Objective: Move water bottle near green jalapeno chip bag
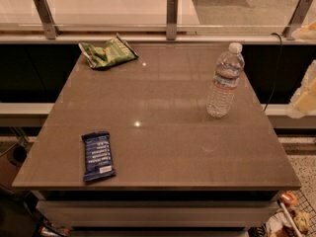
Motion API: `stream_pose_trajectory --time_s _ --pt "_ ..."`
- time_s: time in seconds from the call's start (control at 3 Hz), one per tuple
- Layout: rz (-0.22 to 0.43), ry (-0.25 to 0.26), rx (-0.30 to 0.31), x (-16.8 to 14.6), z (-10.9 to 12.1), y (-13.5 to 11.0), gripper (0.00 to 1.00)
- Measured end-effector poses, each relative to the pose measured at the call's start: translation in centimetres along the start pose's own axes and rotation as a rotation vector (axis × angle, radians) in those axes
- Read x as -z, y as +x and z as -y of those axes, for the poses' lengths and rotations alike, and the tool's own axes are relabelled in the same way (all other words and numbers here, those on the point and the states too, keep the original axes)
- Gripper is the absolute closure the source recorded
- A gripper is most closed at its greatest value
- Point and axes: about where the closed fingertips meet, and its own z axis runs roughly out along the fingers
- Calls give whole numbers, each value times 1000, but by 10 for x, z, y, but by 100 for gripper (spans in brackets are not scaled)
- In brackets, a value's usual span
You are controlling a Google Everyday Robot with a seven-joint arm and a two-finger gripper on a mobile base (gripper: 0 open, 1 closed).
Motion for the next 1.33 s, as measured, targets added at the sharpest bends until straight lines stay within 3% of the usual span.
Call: stream_pose_trajectory --time_s 0.67,1.33 --pt "331 58 -143 -14 27 9 0" --pt "686 49 -226 -51 36 -4 0"
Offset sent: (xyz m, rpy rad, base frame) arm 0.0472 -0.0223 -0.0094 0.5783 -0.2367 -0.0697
